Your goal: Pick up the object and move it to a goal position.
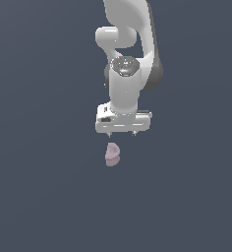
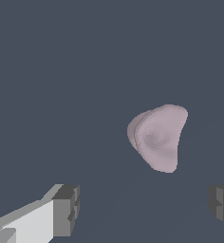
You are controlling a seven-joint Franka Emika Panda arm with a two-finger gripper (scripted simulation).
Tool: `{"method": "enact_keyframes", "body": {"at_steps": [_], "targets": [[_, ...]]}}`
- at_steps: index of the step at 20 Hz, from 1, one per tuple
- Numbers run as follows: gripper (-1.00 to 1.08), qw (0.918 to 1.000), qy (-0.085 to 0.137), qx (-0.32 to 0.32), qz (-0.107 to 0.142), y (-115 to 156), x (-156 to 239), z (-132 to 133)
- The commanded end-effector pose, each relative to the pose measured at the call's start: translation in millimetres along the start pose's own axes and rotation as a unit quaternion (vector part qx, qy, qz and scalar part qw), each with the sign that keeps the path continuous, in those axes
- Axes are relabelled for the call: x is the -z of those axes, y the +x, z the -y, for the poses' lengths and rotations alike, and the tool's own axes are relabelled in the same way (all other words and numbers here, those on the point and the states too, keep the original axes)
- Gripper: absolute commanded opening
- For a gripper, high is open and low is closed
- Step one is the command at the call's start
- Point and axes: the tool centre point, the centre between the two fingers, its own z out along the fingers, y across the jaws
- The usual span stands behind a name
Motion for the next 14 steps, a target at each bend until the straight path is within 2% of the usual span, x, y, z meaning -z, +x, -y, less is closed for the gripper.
{"method": "enact_keyframes", "body": {"at_steps": [1, 14], "targets": [[1.0, 1.0, 0.0, 0.0, 0.0, 0.0, 0.0, 0.0], [1.0, 0.9998, 0.006, 0.007, 0.015, -8.3, 2.6, 4.3]]}}
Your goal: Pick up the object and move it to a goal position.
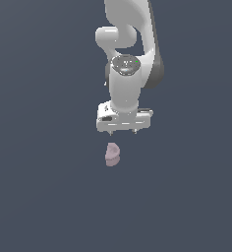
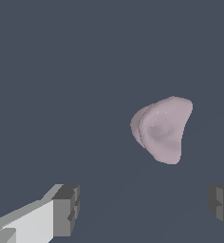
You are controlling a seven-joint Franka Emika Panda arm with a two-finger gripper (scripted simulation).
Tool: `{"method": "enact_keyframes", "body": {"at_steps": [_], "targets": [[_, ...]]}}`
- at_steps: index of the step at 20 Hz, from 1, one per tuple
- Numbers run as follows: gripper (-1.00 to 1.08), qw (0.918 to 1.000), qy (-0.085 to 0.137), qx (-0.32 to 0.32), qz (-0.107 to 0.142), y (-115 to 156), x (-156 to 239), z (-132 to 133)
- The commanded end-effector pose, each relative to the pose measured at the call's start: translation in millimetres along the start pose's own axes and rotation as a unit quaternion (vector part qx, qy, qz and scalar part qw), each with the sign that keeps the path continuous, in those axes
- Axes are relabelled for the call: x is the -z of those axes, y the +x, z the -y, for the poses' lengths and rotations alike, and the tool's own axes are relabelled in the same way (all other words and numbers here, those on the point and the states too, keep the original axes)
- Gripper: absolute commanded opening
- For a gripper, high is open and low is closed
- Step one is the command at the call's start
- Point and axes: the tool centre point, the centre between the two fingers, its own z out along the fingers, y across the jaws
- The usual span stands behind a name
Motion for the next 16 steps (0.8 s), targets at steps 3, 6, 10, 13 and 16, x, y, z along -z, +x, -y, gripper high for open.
{"method": "enact_keyframes", "body": {"at_steps": [3, 6, 10, 13, 16], "targets": [[1.0, 1.0, 0.0, -0.002, 0.0, 1, -1, -1], [1.0, 0.9999, 0.0, -0.011, 0.0, 4, -5, -4], [1.0, 0.9994, -0.002, -0.034, -0.002, 12, -16, -13], [1.0, 0.9982, -0.003, -0.059, -0.004, 20, -29, -22], [1.0, 0.9964, -0.005, -0.084, -0.006, 28, -42, -32]]}}
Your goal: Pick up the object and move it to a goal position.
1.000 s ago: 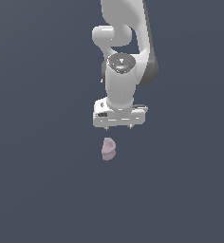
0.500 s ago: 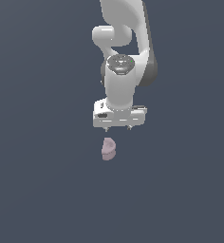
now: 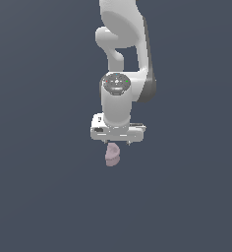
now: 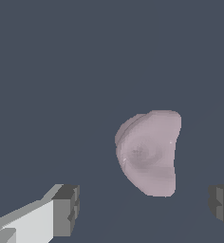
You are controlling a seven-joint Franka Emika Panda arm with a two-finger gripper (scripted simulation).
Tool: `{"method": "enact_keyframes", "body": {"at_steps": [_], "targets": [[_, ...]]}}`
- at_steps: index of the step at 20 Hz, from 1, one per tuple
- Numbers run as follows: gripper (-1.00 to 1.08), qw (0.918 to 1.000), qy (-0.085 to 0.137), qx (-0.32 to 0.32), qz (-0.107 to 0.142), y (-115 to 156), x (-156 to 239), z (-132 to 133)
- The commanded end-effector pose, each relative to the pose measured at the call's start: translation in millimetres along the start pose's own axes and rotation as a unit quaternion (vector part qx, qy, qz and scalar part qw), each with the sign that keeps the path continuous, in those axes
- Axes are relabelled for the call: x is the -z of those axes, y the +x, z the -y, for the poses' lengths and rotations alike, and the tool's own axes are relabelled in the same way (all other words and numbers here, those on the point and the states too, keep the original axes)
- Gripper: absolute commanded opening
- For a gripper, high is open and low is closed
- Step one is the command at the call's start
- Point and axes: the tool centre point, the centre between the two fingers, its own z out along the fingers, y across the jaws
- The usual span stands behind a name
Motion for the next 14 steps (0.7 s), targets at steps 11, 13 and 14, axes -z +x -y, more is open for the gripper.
{"method": "enact_keyframes", "body": {"at_steps": [11, 13, 14], "targets": [[1.0, 0.9991, -0.004, -0.042, -0.003, 14, -24, -15], [1.0, 0.9991, -0.004, -0.042, -0.003, 14, -27, -15], [1.0, 0.9991, -0.004, -0.042, -0.003, 14, -30, -16]]}}
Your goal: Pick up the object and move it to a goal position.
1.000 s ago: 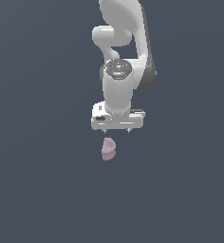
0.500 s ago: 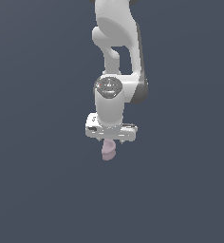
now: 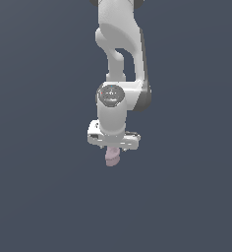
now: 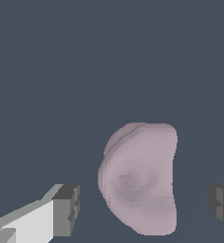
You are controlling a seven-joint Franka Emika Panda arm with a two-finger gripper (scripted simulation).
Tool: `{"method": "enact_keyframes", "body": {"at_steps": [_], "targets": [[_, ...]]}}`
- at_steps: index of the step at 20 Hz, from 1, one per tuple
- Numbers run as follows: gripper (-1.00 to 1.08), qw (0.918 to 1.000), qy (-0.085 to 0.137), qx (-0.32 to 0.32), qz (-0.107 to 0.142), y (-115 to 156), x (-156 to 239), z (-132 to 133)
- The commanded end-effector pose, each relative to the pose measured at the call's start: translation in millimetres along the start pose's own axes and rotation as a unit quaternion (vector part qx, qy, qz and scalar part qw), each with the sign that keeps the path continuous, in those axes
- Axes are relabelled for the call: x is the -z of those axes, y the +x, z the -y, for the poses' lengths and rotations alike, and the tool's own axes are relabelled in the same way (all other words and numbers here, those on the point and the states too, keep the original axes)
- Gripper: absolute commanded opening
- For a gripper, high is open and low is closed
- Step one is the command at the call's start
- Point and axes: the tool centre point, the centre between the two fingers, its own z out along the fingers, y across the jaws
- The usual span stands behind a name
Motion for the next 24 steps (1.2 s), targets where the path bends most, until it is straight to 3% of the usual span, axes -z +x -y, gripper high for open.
{"method": "enact_keyframes", "body": {"at_steps": [1, 13, 14, 24], "targets": [[1.0, 1.0, 0.0, 0.0, 0.0, 0, -7, 0], [1.0, 1.0, 0.0, -0.002, 0.0, 1, -48, 0], [-1.0, 1.0, 0.0, -0.002, 0.0, 1, -48, 0], [-1.0, 1.0, 0.0, -0.003, 0.0, 1, -47, -1]]}}
